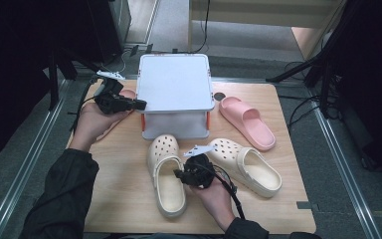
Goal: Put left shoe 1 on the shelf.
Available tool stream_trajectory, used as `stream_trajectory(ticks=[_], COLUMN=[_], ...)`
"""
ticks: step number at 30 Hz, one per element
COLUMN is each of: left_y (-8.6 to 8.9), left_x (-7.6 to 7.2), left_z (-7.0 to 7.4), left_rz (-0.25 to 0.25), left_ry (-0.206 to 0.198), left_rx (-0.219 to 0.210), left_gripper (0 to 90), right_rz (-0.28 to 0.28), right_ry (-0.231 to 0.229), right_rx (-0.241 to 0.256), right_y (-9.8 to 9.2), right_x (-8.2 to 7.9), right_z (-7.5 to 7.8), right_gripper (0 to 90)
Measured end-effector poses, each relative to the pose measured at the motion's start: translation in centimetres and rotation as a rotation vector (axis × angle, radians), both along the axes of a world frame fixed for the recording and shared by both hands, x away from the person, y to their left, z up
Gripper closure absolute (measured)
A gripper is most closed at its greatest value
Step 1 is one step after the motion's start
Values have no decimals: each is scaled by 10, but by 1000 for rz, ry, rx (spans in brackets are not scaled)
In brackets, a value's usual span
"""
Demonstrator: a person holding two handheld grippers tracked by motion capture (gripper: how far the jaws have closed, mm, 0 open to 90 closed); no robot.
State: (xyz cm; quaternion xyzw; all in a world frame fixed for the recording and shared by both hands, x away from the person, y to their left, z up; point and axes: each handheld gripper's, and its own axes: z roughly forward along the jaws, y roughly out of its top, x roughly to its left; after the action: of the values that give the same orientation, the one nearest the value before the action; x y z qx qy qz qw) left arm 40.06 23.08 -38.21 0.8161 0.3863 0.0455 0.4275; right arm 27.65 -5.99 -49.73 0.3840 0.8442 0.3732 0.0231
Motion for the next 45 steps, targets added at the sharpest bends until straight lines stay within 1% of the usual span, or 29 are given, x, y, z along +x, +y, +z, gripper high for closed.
stream_trajectory(ticks=[3, 6, 9, 11, 14, 17, 19, 22, 23, 28, 29, 31, 32, 33, 34, 37, 41, 42, 45], left_y=[-1, 0, 1, 1, 1, 1, 1, 1, 1, 1, 1, 1, 2, 2, 2, 2, 2, 3, 3], left_x=[0, -1, 0, 0, 0, 0, 0, 0, 0, 0, 0, 0, 0, 0, 0, 0, 0, 0, 1], left_z=[0, 0, -1, -1, -1, -1, -1, -1, -1, -1, -1, -1, -1, -1, -1, -1, -2, -2, -2], left_rz=[3, 2, 3, 5, 7, 7, 7, 8, 8, 6, 6, 5, 4, 3, 3, 3, 1, 0, -1], left_ry=[-3, -2, -1, 0, 2, 5, 6, 5, 5, 6, 6, 7, 7, 8, 8, 9, 9, 9, 10], left_rx=[4, 2, -6, -7, -9, -10, -10, -10, -10, -14, -14, -15, -17, -17, -18, -20, -21, -21, -23], left_gripper=[858, 858, 856, 856, 856, 855, 855, 853, 853, 852, 852, 852, 852, 852, 852, 852, 852, 852, 851], right_rz=[-5, -20, -37, -35, -28, -25, -32, -55, -66, -116, -133, -138, -164, -164, -183, -197, -210, -215, -230], right_ry=[15, 9, 7, 0, 2, -9, -27, -40, -48, -51, -49, -54, -57, -57, -58, -67, -72, -73, -97], right_rx=[20, 23, 24, 25, 45, 49, 50, 56, 62, 78, 89, 93, 100, 100, 103, 99, 68, 67, 61], right_y=[-4, -6, -7, -6, -5, -2, 0, 2, 2, 6, 7, 8, 11, 11, 13, 16, 19, 19, 18], right_x=[4, 9, 13, 16, 22, 27, 34, 44, 50, 72, 77, 80, 89, 89, 96, 99, 102, 101, 100], right_z=[0, 2, 7, 11, 18, 25, 31, 37, 39, 42, 42, 42, 42, 42, 42, 39, 30, 28, 21], right_gripper=[753, 774, 783, 786, 786, 786, 786, 785, 785, 783, 782, 783, 782, 782, 781, 780, 778, 777, 775])
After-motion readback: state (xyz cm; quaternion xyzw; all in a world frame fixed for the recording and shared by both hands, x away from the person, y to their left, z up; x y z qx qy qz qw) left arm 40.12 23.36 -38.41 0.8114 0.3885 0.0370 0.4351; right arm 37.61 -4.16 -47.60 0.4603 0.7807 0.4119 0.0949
